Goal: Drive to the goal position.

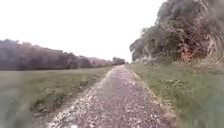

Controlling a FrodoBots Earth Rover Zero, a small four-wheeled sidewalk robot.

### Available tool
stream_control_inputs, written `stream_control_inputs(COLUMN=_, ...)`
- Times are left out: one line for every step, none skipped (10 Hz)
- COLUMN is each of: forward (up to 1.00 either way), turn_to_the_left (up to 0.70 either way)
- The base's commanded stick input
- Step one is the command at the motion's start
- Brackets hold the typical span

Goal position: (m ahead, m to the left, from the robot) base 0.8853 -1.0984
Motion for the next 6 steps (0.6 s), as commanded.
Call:
stream_control_inputs(forward=0.7, turn_to_the_left=-0.13)
stream_control_inputs(forward=0.7, turn_to_the_left=-0.13)
stream_control_inputs(forward=0.7, turn_to_the_left=-0.13)
stream_control_inputs(forward=0.7, turn_to_the_left=-0.13)
stream_control_inputs(forward=0.7, turn_to_the_left=-0.11)
stream_control_inputs(forward=0.7, turn_to_the_left=0.0)
